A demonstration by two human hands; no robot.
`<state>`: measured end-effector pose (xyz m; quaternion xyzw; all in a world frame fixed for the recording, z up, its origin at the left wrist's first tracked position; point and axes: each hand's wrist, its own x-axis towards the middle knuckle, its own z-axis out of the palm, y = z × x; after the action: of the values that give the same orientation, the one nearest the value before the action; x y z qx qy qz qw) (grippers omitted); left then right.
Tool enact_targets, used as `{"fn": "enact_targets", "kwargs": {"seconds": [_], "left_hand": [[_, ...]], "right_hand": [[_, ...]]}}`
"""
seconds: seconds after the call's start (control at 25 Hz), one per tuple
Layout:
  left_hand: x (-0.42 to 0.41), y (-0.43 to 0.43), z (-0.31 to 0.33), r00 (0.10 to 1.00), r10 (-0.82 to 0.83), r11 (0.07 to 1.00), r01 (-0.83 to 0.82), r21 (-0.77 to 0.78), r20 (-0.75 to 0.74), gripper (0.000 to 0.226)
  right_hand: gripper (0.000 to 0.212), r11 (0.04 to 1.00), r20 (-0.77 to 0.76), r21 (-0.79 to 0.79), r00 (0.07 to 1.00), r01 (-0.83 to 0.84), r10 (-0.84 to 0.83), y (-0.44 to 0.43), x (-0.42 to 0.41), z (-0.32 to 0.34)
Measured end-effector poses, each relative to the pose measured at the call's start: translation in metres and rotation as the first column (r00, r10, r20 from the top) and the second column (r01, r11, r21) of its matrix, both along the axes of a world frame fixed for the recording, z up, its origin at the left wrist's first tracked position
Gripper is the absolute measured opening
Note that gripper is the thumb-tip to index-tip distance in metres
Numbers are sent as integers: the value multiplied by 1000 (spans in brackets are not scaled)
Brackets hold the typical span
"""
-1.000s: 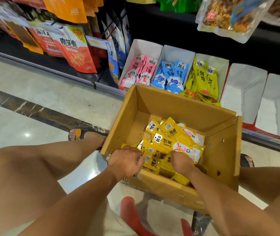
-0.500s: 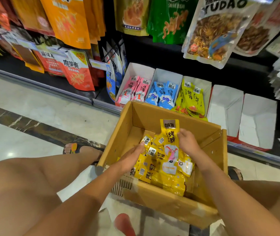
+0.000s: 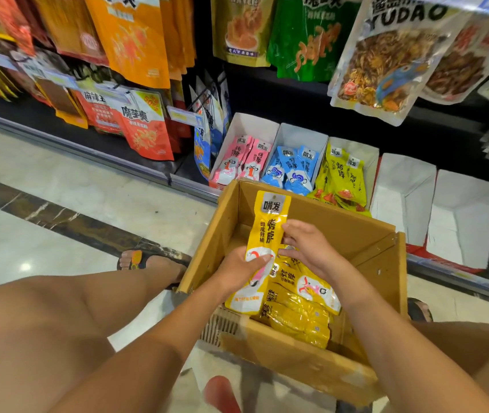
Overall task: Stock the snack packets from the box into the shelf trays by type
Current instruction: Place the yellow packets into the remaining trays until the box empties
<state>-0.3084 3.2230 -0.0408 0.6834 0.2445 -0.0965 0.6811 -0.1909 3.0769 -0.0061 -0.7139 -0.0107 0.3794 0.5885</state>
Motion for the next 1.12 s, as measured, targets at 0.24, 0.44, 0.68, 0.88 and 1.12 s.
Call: {"fn": "enact_targets", "kwargs": {"seconds": [0.24,0.44,0.68,0.88,1.12], "left_hand": [[-13,27,-24,966,199,909,-244,338,162,20],[-23,29,-50,987,144,835,-158,528,68,45],[-22,26,-59,999,37,710,-2,704,-35,58],[-20,26,-57,997,53,732,3,681,-61,61],[-22,24,-52,998,39,736,-2,677,-40,53]], "right_hand": [[19,944,-53,-329,998,-39,23,-25,-18,-86],[42,585,-131,-643,824,-494,551,-60,-53,-168],[62,455,-155,-683,723,-571,674,-65,-68,-187],[65,423,-140,-726,720,-542,680,-64,-63,-201],[23,434,-62,-748,703,-502,708,-70,-55,-206]]}}
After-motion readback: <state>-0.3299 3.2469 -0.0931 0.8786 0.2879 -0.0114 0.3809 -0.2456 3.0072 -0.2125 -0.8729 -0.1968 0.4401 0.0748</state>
